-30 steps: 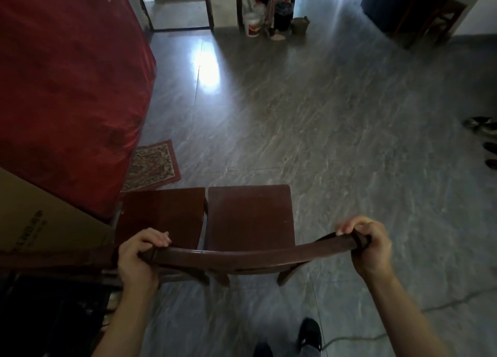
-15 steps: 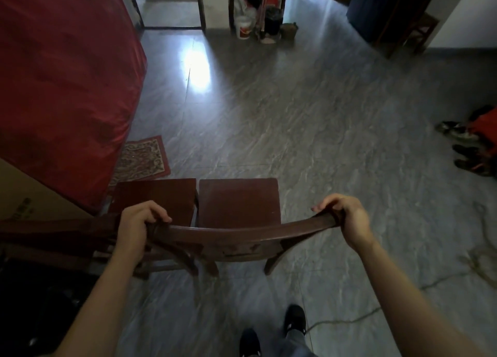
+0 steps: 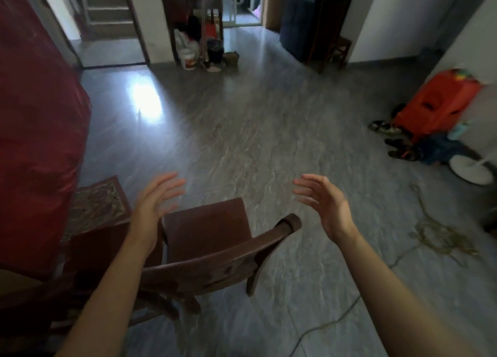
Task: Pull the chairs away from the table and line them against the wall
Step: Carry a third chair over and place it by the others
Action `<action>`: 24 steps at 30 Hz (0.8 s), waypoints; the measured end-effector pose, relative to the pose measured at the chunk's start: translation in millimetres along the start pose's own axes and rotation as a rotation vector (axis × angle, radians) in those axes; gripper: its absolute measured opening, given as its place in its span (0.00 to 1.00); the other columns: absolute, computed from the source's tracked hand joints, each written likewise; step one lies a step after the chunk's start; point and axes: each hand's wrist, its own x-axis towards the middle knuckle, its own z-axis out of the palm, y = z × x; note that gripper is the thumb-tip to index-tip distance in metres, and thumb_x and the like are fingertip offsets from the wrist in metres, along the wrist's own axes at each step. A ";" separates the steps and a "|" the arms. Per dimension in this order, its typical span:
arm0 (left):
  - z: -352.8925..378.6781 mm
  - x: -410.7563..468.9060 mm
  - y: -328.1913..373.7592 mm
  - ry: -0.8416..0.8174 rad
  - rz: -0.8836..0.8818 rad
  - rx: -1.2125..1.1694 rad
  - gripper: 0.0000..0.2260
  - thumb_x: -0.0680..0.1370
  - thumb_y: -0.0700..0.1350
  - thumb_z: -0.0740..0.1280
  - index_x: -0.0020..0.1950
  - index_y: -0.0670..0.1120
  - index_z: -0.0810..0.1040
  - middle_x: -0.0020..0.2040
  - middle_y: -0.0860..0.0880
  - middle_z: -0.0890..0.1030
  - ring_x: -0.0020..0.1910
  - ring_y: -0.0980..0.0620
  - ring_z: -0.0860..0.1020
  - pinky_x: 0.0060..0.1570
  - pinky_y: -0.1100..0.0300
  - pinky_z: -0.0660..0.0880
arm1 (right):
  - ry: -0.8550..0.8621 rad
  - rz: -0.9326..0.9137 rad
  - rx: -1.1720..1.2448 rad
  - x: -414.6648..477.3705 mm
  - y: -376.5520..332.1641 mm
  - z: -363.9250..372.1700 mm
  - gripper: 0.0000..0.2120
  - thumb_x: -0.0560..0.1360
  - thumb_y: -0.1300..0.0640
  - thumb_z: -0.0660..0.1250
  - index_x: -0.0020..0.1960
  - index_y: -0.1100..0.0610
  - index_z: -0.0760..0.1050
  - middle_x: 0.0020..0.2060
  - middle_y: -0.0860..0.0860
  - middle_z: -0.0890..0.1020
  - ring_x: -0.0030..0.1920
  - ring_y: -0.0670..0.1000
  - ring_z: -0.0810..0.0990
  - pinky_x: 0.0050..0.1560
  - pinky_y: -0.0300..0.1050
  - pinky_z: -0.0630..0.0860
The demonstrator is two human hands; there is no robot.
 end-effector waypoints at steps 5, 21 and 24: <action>131.0 18.3 21.8 -0.389 0.013 -0.064 0.17 0.79 0.52 0.59 0.64 0.51 0.79 0.62 0.47 0.85 0.60 0.46 0.82 0.59 0.47 0.75 | 0.255 -0.090 0.067 -42.1 -60.4 -68.1 0.21 0.85 0.49 0.50 0.67 0.60 0.75 0.61 0.60 0.83 0.55 0.57 0.82 0.59 0.55 0.74; 462.7 -309.4 90.1 -1.520 -0.103 -0.356 0.24 0.84 0.58 0.49 0.74 0.53 0.73 0.70 0.46 0.80 0.68 0.43 0.78 0.66 0.41 0.70 | 1.171 -0.558 -0.003 -474.7 -168.0 -229.2 0.23 0.85 0.48 0.51 0.78 0.49 0.66 0.68 0.54 0.81 0.69 0.55 0.78 0.68 0.59 0.71; 477.0 -387.4 100.6 -1.631 -0.215 -0.395 0.26 0.84 0.59 0.47 0.78 0.51 0.69 0.72 0.45 0.78 0.71 0.40 0.76 0.65 0.41 0.70 | 1.343 -0.611 -0.030 -576.7 -175.7 -215.5 0.27 0.82 0.43 0.53 0.80 0.48 0.64 0.70 0.54 0.79 0.72 0.54 0.76 0.72 0.62 0.66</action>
